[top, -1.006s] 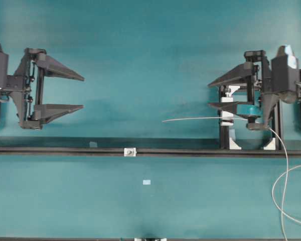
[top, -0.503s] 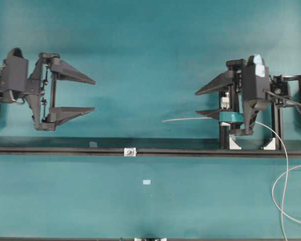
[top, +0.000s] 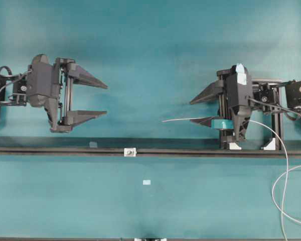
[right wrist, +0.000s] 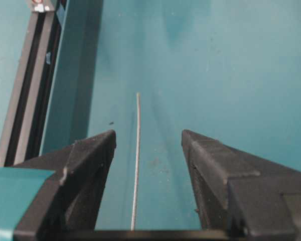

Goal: Insert the wire into the hole on the left side and pull it with the left arm.

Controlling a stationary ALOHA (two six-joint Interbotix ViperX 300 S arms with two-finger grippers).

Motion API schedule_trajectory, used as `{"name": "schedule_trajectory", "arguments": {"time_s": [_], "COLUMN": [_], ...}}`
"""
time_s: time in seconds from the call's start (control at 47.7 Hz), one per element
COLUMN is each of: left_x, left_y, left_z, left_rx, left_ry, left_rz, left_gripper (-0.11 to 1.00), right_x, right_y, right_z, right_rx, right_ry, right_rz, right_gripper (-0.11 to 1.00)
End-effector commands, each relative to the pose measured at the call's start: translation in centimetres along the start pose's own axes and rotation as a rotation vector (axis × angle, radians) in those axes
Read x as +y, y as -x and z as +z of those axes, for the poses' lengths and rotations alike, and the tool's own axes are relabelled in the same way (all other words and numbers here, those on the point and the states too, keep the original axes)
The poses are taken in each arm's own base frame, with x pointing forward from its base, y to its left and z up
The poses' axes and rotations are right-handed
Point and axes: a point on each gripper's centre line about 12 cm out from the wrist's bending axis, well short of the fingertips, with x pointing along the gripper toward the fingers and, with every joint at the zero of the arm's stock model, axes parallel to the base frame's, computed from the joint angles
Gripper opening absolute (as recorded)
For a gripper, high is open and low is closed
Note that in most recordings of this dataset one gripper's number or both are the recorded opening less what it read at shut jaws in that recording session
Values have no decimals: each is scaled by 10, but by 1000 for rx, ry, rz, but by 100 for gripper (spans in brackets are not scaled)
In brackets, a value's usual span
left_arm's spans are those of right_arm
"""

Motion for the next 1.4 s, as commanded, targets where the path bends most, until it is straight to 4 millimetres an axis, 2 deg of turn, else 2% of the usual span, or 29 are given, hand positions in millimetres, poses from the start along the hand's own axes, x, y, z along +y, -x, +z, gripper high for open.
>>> {"name": "schedule_trajectory", "arguments": {"time_s": [0.0, 0.587, 1.11, 1.236, 1.383], "left_x": [1, 1, 1, 1, 1], "left_y": [-3, -2, -3, -3, -3], "left_z": [6, 4, 5, 5, 5], "left_rx": [-25, -18, -21, -21, -20], "left_ry": [4, 4, 4, 4, 4], "left_rz": [4, 4, 4, 4, 4], "left_gripper": [56, 56, 56, 55, 56], "right_x": [3, 3, 2, 1, 0], "right_y": [-3, -31, -35, -35, -37], "right_z": [7, -1, -4, -7, -12], "right_rx": [-20, 60, 87, 102, 153], "right_ry": [2, 8, 6, 7, 7], "right_rz": [9, -5, -11, -15, -27], "right_gripper": [67, 66, 64, 53, 17]}}
